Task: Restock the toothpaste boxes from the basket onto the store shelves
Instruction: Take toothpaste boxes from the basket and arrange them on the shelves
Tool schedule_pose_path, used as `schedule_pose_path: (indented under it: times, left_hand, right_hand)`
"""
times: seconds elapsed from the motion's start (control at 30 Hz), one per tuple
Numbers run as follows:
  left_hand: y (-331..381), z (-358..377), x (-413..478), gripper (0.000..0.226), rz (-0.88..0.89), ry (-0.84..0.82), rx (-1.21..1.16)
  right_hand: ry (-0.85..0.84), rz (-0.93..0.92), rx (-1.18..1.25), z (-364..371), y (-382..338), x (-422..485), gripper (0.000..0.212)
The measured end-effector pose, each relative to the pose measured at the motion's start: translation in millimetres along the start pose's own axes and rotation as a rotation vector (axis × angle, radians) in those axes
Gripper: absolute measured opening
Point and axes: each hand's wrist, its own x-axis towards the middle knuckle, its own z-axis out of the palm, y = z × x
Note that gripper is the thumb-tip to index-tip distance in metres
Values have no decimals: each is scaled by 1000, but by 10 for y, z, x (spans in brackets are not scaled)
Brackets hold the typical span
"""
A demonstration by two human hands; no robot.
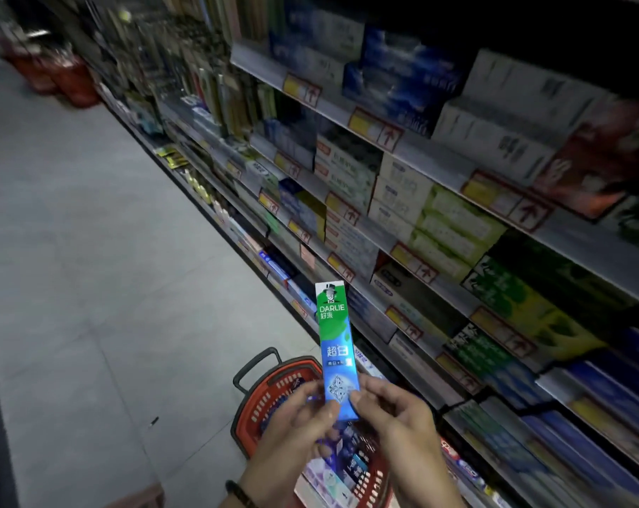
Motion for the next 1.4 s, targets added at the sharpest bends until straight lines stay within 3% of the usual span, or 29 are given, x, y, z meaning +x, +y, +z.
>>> schedule_pose_path:
  times: [0.1, 0.3, 0.8, 0.9, 1.03, 1.4]
  left_hand:
    - [272, 85, -142, 27, 58, -27, -12]
    - [752, 230, -293, 50, 179, 22, -32]
    - [1455, 914, -537, 48, 327, -152, 60]
    - [1486, 1076, -539, 41, 312, -155, 67]
    - [1530, 1232, -576, 29, 272, -195, 88]
    - [1643, 1538, -717, 23, 211, -347, 17]
  right_hand:
    - [5, -17, 4, 9, -192, -168, 23]
    - [6, -55, 42, -53, -566, -522, 19]
    - [69, -201, 1, -499, -1175, -1102, 16]
    - [98, -243, -68, -591, -1251, -1157, 27]
    - [167, -295, -105, -700, -1313, -1280, 13]
    - [364, -405, 68, -747, -1304, -1491, 15]
